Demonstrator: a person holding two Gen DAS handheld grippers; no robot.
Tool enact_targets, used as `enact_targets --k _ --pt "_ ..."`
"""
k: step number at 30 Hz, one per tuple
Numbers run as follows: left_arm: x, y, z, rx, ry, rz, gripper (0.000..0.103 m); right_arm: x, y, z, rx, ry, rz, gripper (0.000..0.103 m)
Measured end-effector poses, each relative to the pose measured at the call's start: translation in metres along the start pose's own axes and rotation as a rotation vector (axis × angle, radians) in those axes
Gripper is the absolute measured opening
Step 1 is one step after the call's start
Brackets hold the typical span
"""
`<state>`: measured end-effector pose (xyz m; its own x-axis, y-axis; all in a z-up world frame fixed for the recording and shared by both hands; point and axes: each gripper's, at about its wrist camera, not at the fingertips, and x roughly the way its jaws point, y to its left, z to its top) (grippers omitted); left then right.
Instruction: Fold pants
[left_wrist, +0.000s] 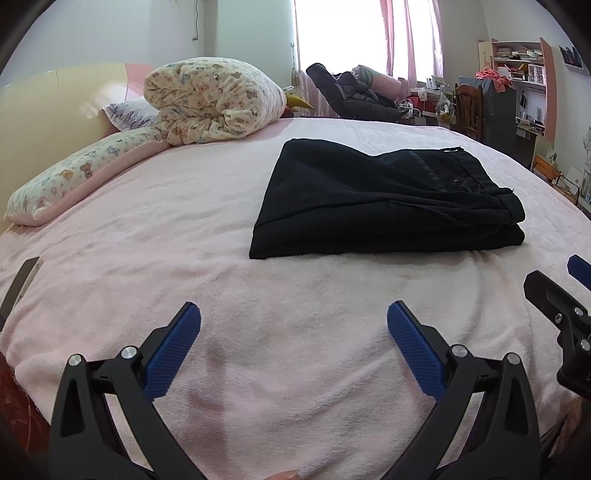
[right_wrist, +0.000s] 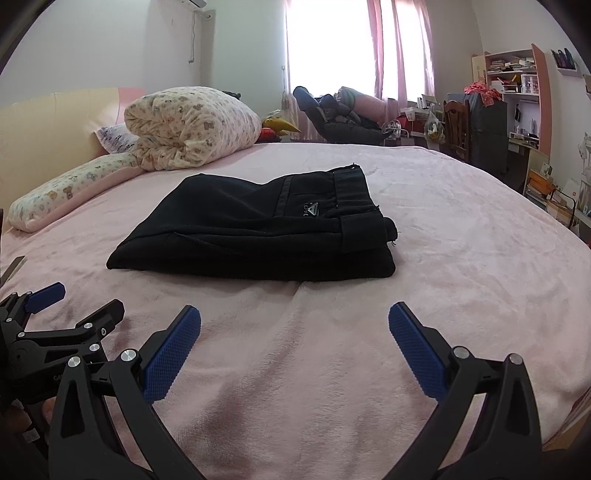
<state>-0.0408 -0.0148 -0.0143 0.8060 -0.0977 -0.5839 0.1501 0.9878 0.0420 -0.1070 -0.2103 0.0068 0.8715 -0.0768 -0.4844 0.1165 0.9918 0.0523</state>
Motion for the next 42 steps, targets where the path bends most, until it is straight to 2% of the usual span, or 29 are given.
enact_targets --k 11,42 --pt "0.0026 -0.0048 -0.0019 0.03 0.006 0.015 0.101 0.0013 0.0009 -0.0004 0.001 0.01 0.009 0.102" --pt "0.0034 -0.0074 -0.0023 0.028 0.011 0.007 0.101 0.0031 -0.0012 -0.002 0.003 0.015 0.011 0.102"
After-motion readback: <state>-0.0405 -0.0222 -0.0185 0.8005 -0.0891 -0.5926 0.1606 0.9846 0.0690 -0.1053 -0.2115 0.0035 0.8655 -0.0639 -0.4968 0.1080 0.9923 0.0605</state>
